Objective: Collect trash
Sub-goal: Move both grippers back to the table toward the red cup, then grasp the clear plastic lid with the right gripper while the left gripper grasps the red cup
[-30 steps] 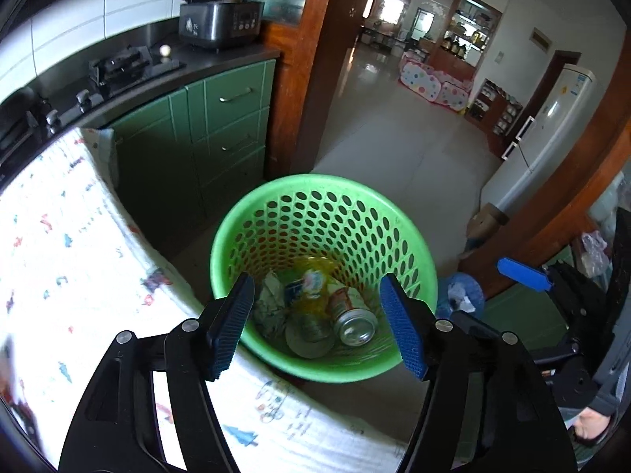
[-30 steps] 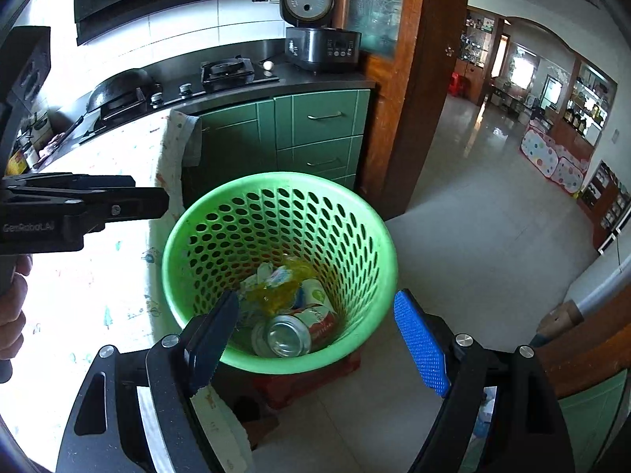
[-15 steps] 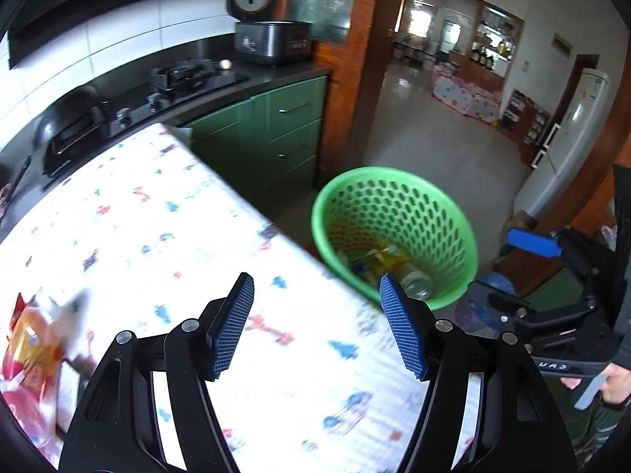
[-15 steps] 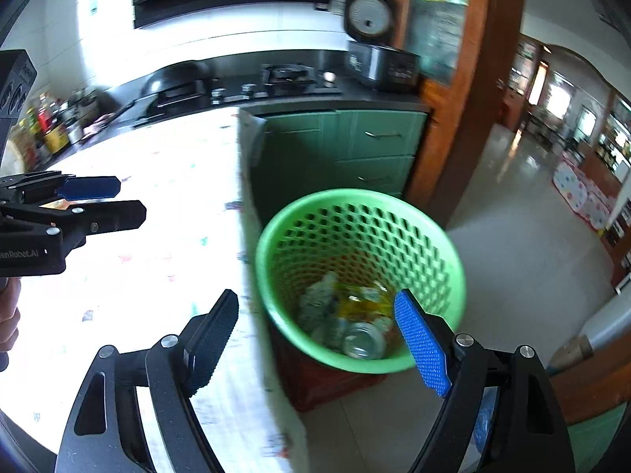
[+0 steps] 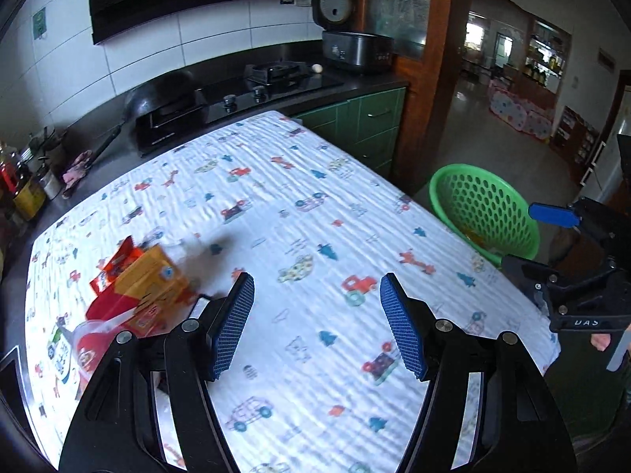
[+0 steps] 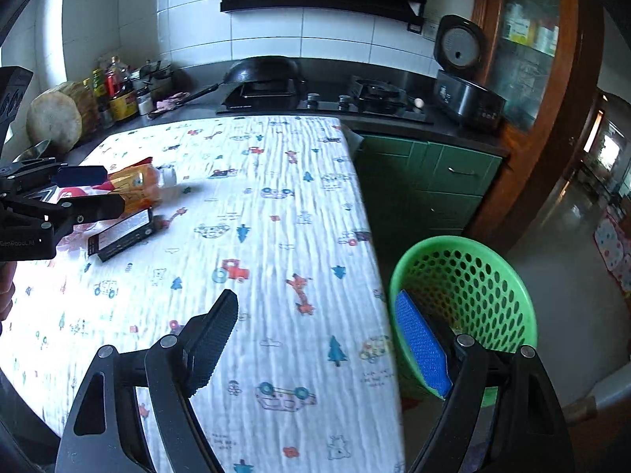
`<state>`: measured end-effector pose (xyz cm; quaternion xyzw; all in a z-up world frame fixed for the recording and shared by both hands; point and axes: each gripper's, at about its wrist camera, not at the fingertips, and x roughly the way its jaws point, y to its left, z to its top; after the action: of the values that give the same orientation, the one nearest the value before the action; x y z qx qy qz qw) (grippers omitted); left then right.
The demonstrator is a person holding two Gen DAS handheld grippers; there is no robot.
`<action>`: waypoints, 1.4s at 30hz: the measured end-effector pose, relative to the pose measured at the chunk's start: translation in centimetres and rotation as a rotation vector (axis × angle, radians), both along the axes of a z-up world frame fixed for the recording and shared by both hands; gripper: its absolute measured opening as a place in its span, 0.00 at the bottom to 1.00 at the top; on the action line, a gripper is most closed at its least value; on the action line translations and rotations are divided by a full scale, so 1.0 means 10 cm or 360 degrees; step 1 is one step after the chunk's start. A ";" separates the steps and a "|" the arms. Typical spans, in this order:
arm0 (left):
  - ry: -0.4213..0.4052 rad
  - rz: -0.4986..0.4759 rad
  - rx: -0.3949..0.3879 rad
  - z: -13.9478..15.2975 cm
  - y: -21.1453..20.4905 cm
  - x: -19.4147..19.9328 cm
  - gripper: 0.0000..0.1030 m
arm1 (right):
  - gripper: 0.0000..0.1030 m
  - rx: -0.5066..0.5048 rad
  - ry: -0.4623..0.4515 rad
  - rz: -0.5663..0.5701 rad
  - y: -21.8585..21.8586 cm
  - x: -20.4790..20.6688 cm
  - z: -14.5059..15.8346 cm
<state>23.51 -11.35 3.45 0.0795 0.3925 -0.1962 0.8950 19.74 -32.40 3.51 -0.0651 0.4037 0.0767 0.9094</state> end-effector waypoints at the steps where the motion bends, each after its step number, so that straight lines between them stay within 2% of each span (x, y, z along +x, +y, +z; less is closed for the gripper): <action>1: -0.0008 0.0029 0.0009 0.02 0.14 -0.03 0.64 | 0.77 0.0003 0.0000 0.0028 0.09 0.01 0.00; 8: -0.0046 0.0204 0.0044 0.09 0.98 -0.16 0.64 | 0.77 0.0060 0.0020 0.0245 0.79 -0.03 -0.07; 19: -0.0006 0.0487 -0.0071 -0.07 2.10 -0.39 0.64 | 0.77 0.0112 0.0130 0.0594 1.97 -0.14 -0.39; 29: 0.0026 0.0578 -0.0071 -0.26 2.59 -0.53 0.64 | 0.77 0.0106 0.0216 0.0788 2.82 -0.13 -0.66; 37: 0.0046 0.0596 -0.0064 -0.37 2.78 -0.58 0.64 | 0.77 0.0083 0.0245 0.0797 3.21 0.08 -0.79; 42: 0.0052 0.0574 -0.0041 -0.39 2.79 -0.59 0.64 | 0.77 0.0092 0.0271 0.0778 3.32 0.24 -0.85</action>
<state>17.61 16.52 -0.48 -0.0069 0.4123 -0.0389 0.9102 22.16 0.75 -4.96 -0.1280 0.4486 0.3109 0.8281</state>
